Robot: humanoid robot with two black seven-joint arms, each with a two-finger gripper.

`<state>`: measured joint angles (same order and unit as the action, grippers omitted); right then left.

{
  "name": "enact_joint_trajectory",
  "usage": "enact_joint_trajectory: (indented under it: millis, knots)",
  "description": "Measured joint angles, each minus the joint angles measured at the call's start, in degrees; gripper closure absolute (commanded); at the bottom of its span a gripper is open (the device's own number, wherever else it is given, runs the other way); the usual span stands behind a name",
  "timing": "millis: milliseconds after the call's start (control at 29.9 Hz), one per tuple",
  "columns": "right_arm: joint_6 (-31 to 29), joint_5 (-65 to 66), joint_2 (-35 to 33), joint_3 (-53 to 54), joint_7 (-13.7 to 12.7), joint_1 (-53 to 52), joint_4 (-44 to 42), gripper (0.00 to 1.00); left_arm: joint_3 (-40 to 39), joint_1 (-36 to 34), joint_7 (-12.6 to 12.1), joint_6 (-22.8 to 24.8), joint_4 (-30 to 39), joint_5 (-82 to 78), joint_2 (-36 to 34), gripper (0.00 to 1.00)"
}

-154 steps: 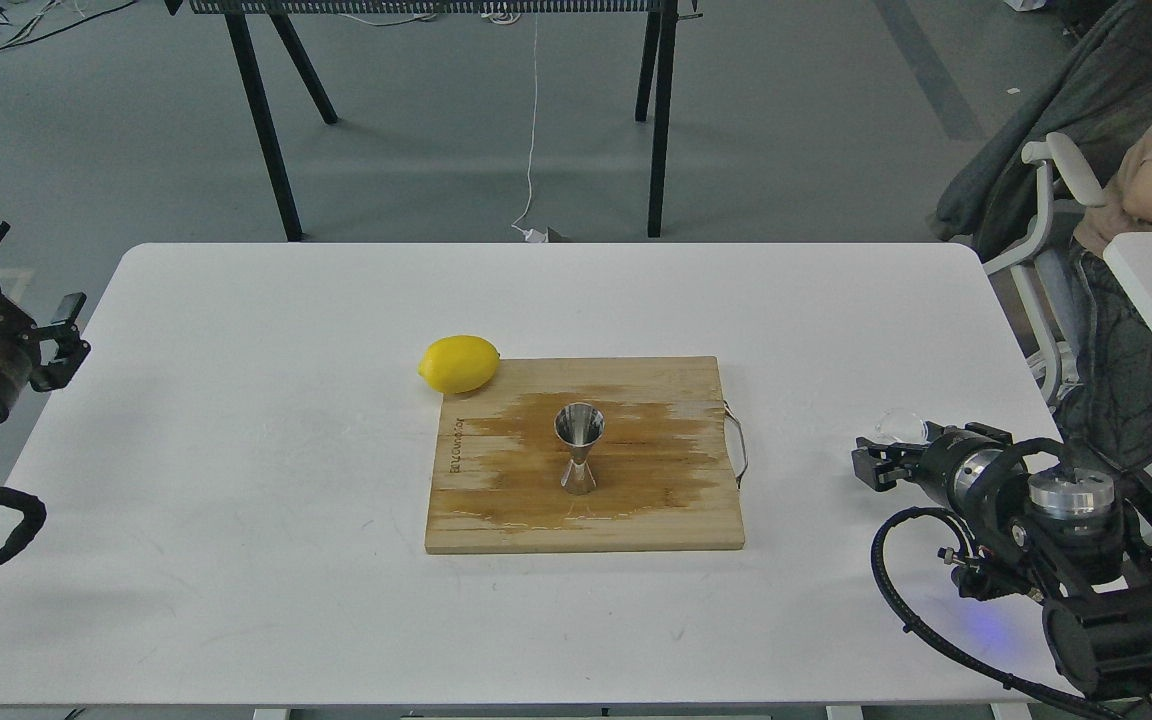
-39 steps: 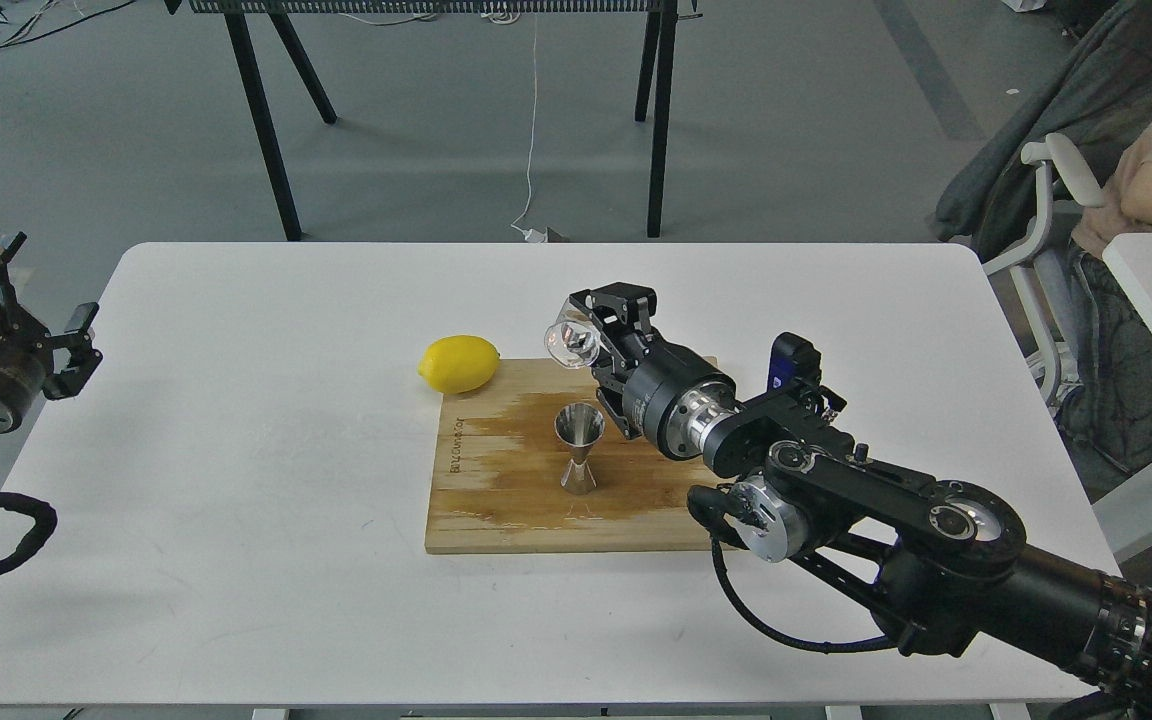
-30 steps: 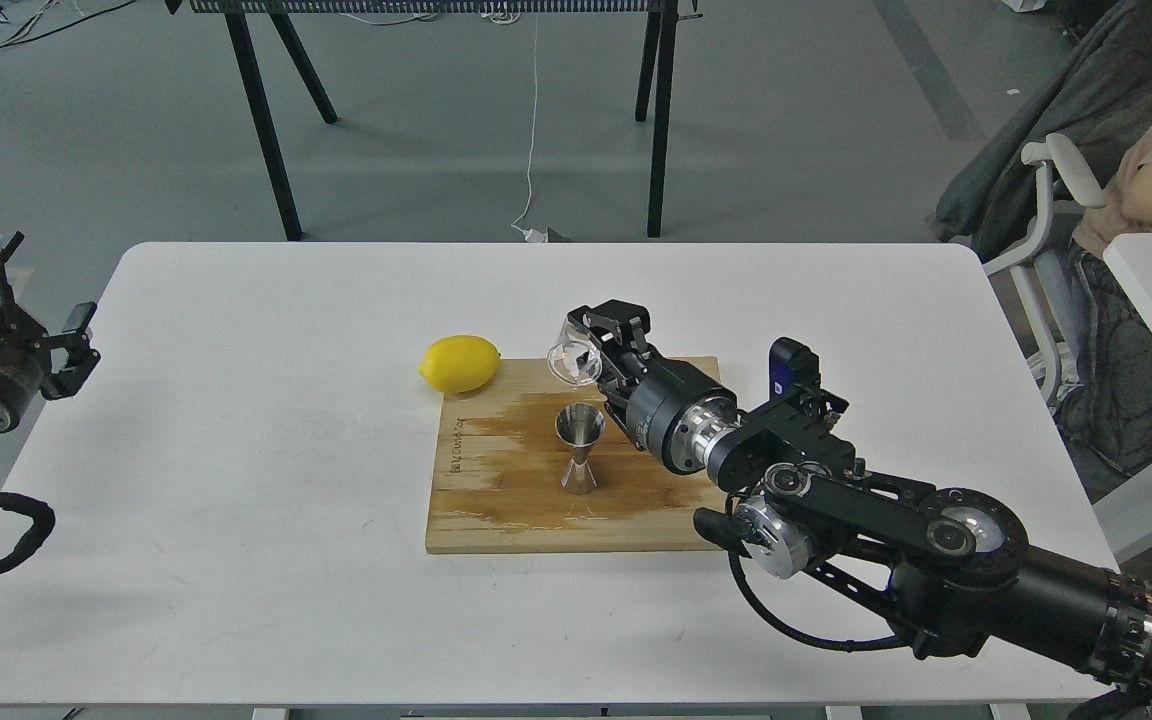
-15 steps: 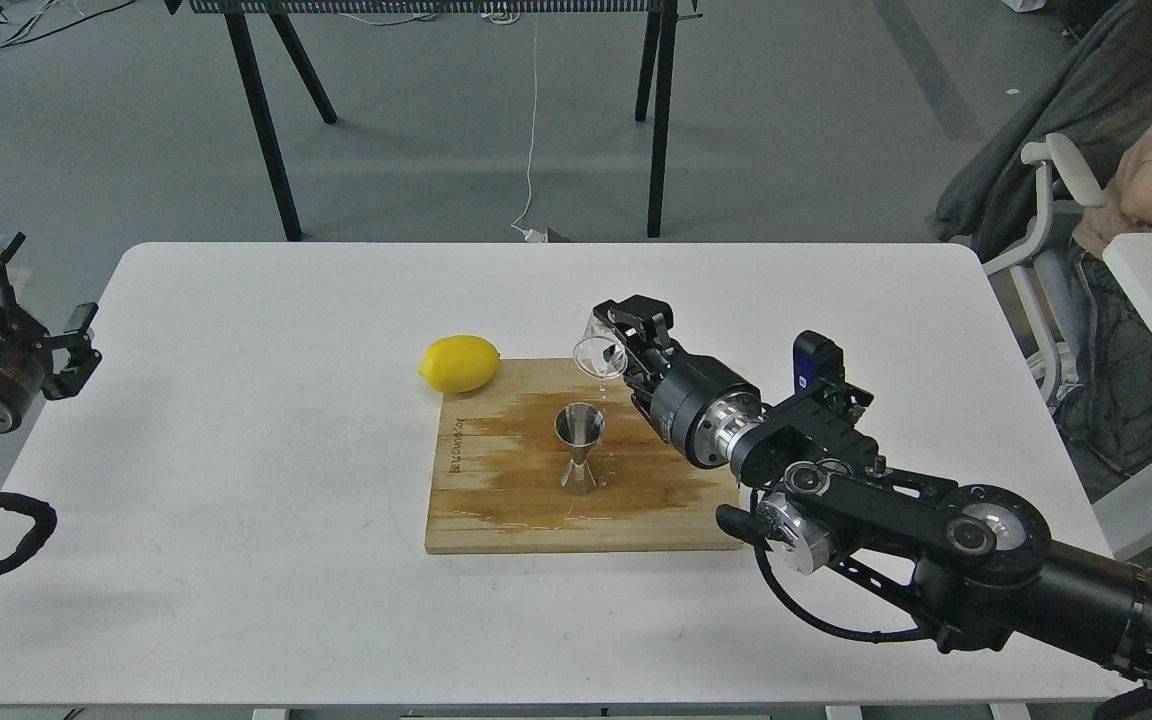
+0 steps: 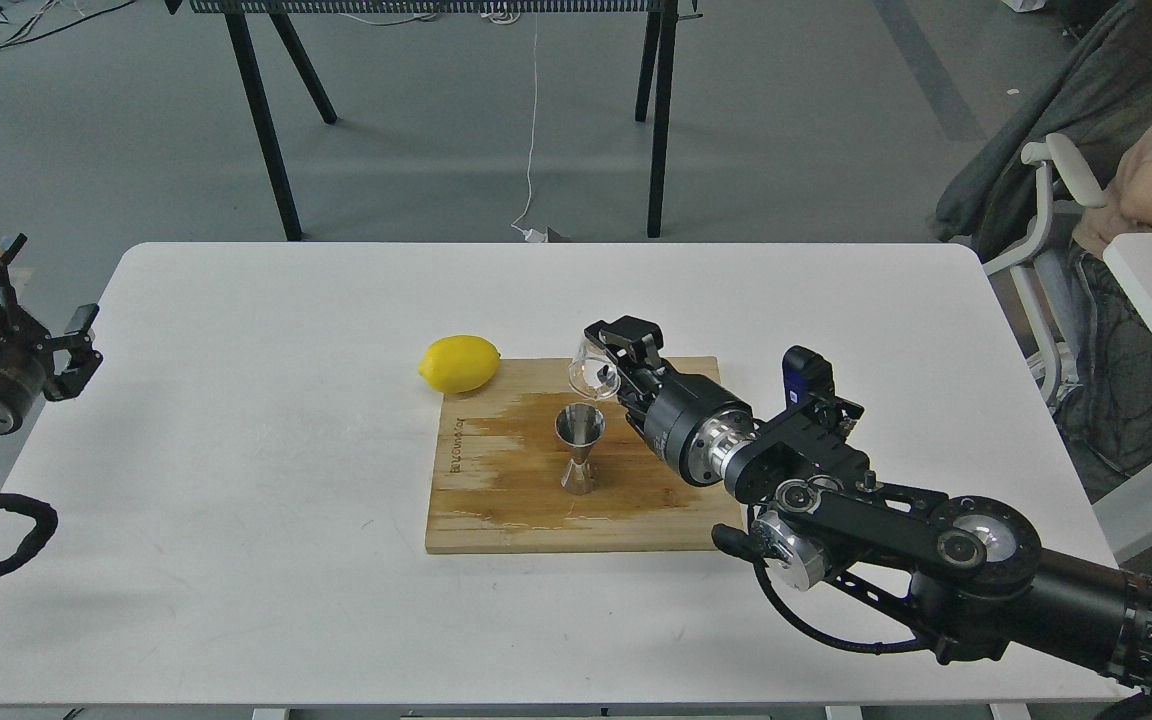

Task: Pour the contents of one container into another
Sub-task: 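Tilt the glass with the right gripper to pour into the jigger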

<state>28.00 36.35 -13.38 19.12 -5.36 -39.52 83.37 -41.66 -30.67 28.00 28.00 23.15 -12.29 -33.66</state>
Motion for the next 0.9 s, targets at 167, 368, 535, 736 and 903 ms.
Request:
enact_joint_trajectory:
  millis: [167,368,535,736,903]
  knots:
    - [0.0,0.3,0.2,-1.3,0.0,-0.9,-0.2,0.55,0.0,0.0,0.0,0.0,0.0,0.1,0.0,0.01]
    - [0.0,0.4,1.0,-3.4,0.1,-2.1,-0.8,0.55,0.0,0.0,0.0,0.0,-0.3,0.1,0.0,0.01]
    - [0.0,0.4,1.2,-3.8,0.1,-2.3,-1.1,0.55,0.0,0.0,0.0,0.0,-0.5,0.1,0.0,0.01]
    - [0.0,0.8,1.3,-5.7,0.2,-3.6,-1.1,0.55,0.0,0.0,0.0,0.0,-1.1,0.1,0.0,0.01]
    - [0.0,1.1,1.2,-6.6,0.2,-4.5,-1.2,0.55,0.0,0.0,0.0,0.0,-1.1,0.1,0.0,0.01]
